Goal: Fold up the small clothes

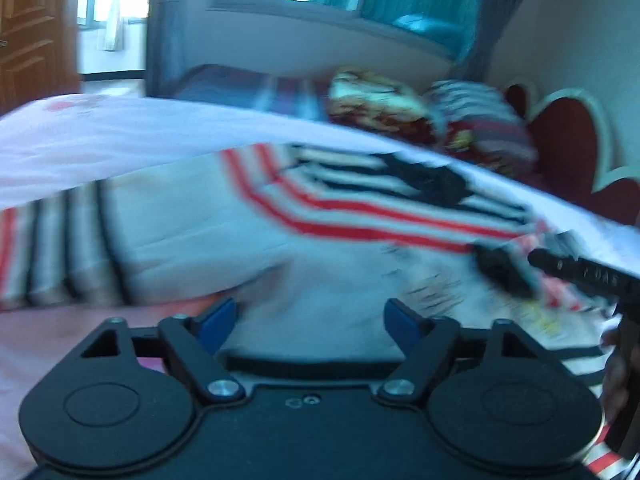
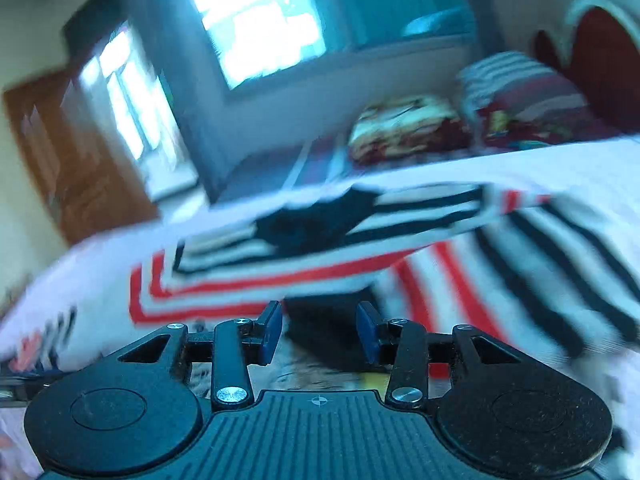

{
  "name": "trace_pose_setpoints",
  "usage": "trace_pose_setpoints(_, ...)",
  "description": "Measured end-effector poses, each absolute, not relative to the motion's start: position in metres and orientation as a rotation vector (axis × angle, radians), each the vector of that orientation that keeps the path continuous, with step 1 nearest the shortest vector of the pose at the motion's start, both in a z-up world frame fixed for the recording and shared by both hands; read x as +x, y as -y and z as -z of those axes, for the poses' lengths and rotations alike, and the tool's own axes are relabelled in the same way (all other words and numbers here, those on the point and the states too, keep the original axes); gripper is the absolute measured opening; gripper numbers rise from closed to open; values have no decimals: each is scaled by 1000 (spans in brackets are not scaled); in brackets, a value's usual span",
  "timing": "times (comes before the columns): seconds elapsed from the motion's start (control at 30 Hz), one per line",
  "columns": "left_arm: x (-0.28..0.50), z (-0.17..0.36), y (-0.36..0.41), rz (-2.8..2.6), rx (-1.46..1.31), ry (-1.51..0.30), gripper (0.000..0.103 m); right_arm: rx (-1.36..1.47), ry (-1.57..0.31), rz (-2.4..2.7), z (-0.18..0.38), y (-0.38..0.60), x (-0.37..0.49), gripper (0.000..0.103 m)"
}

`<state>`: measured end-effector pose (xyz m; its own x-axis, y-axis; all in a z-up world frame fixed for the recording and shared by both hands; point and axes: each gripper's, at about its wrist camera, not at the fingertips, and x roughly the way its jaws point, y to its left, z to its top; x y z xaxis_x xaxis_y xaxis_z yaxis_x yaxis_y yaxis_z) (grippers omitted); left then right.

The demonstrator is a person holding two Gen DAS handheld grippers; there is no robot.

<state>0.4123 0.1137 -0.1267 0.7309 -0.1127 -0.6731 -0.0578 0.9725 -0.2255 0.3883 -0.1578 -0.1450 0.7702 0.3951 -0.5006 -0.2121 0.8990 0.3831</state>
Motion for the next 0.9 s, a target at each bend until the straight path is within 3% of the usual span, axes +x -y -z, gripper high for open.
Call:
trace_pose_setpoints(0.03,421,126,-103,90,-267,-751,59,349,-598,-295,143,170,384,41)
trace_pose_setpoints(0.1,443,129,-79,216,-355,-766,50,412,-589,-229,143,195,375,41)
trace_pose_setpoints(0.4,519,177,-7,323,-521,-910,34,676,-585,-29,144,302,346,41)
trace_pose_setpoints(0.47,526,179,0,306,-482,-895,23,772,-581,5,150,324,343,41)
trace_pose_setpoints(0.5,529,180,3,292,-449,-895,4,815,-579,15,153,333,342,41)
trace_pose_setpoints(0.73,510,143,-37,248,-366,-727,4,1045,-566,-27,161,370,343,41)
trace_pose_setpoints(0.9,506,142,-70,191,-329,-726,4,1219,-589,-96,177,377,357,41)
